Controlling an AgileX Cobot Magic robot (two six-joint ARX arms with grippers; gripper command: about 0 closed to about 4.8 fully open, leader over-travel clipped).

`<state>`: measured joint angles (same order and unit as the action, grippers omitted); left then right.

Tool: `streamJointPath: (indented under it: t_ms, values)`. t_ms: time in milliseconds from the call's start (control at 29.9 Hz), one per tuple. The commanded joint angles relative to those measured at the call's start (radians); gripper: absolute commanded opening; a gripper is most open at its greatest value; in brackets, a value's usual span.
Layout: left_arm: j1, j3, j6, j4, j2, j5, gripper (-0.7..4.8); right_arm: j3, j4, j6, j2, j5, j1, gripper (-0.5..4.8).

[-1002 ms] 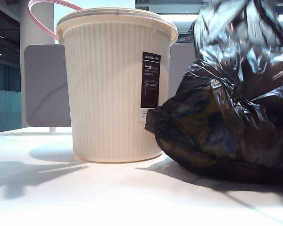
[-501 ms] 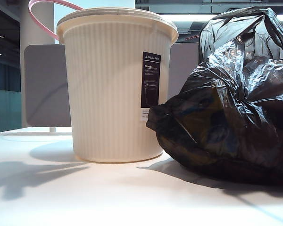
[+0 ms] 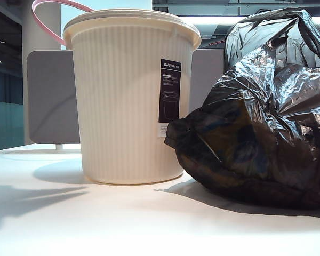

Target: Open the ring lid of the trash can, pull out the black garbage bag inside, and place it on the table.

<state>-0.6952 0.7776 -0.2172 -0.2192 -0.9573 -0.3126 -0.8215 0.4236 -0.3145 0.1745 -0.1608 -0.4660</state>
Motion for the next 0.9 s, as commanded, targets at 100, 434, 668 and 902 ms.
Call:
streamJointPath:
  t_ms: [100, 434, 668, 902]
  values:
    - [0.0, 0.001, 0.009, 0.036, 0.074, -0.006, 1.21, -0.002, 0.101, 0.012, -0.087, 0.03, 0.0, 1.12]
    - [-0.001, 0.001, 0.092, 0.18, 0.234, -0.005, 1.21, 0.002, 0.233, 0.096, -0.101, 0.248, -0.001, 1.12]
    - [-0.001, 0.001, 0.106, 0.288, 0.377, 0.015, 1.21, 0.024, 0.249, 0.159, -0.101, 0.28, -0.001, 1.11]
    - [-0.001, 0.001, 0.113, 0.456, 0.512, 0.069, 1.21, 0.082, 0.253, 0.184, -0.105, 0.34, 0.0, 0.81]
